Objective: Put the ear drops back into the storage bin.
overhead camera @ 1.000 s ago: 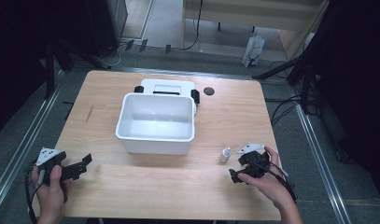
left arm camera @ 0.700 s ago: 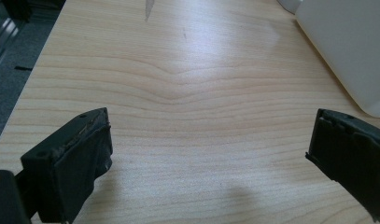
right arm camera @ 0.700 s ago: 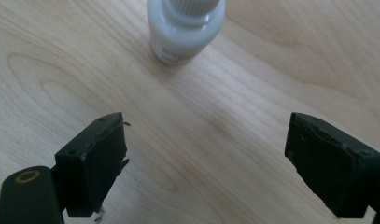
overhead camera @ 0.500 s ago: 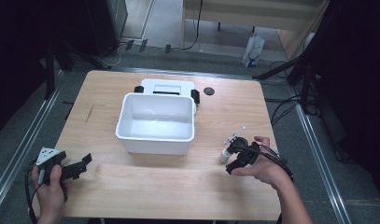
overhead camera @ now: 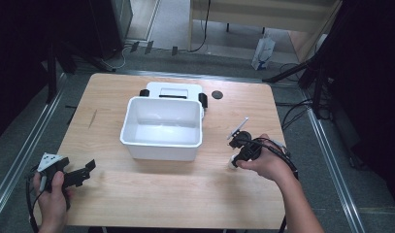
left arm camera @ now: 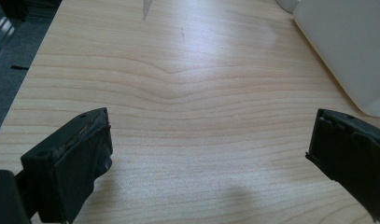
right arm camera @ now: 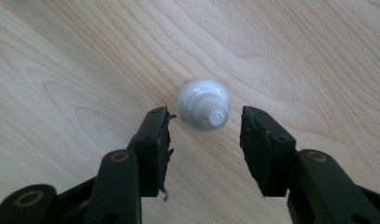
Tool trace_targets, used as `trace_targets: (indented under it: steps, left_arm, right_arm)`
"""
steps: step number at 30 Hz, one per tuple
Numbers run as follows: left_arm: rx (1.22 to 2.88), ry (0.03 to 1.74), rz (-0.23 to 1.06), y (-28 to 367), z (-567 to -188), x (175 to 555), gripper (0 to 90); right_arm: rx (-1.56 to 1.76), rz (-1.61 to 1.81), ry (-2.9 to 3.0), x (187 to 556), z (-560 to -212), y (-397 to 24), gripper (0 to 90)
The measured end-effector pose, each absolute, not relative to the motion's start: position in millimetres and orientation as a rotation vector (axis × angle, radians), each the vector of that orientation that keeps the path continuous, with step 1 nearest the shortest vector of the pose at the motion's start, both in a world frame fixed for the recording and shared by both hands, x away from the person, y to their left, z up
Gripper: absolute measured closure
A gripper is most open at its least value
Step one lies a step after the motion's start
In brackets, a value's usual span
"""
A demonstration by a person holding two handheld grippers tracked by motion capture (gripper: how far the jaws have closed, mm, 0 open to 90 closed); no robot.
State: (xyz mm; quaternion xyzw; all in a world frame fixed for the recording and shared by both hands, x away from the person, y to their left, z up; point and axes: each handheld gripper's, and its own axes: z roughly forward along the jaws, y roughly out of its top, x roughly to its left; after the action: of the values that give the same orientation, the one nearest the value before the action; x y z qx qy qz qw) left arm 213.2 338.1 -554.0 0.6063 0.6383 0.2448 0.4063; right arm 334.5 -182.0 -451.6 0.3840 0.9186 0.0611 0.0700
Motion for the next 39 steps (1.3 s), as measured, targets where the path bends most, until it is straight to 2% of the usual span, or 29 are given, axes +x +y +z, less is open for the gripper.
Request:
trace_targets:
  steps: [8,13,26,39]
  left_arm:
    - [1.533,1.606,0.614,338.2,-554.0,213.3,0.4]
    - [1.537,1.605,0.61,338.0,-554.0,213.6,0.4]
    - [1.541,1.603,0.611,337.9,-553.9,213.5,0.4]
    - [1.54,1.602,0.611,337.8,-553.9,213.6,0.4]
  right_arm:
    - [1.187,0.165,2.797,343.2,-451.3,-177.8,62.2]
    - [1.179,0.157,2.804,346.3,-453.8,-176.4,70.7]
    - [1.134,0.153,2.827,348.4,-448.5,-174.9,72.0]
    - [1.117,0.197,2.812,354.9,-419.9,-167.9,72.0]
